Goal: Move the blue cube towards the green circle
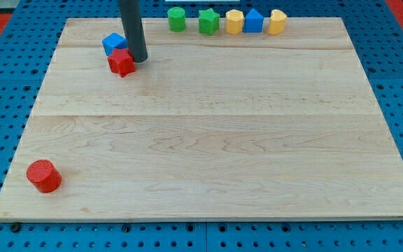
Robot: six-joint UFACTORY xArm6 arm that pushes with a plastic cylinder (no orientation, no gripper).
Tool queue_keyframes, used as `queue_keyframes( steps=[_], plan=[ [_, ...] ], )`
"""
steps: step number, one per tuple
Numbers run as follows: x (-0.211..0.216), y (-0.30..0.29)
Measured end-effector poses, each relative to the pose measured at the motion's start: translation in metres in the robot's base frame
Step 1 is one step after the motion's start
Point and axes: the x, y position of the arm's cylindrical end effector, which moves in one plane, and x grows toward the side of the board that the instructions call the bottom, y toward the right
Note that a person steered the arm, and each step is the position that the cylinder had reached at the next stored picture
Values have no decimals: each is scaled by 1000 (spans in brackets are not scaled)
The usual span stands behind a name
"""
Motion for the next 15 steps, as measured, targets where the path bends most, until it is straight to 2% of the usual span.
queue_keyframes(
  steps=[1,2,3,4,5,7,8,10,11,13,15],
  plan=[
    [-21,-39],
    [-65,-33],
    [-37,-51],
    [-29,-99],
    [-72,-93],
    [-84,-45],
    [-88,-82],
    [-111,-36],
    [-105,-71],
    [-121,-62],
    [-122,-24]
  ],
)
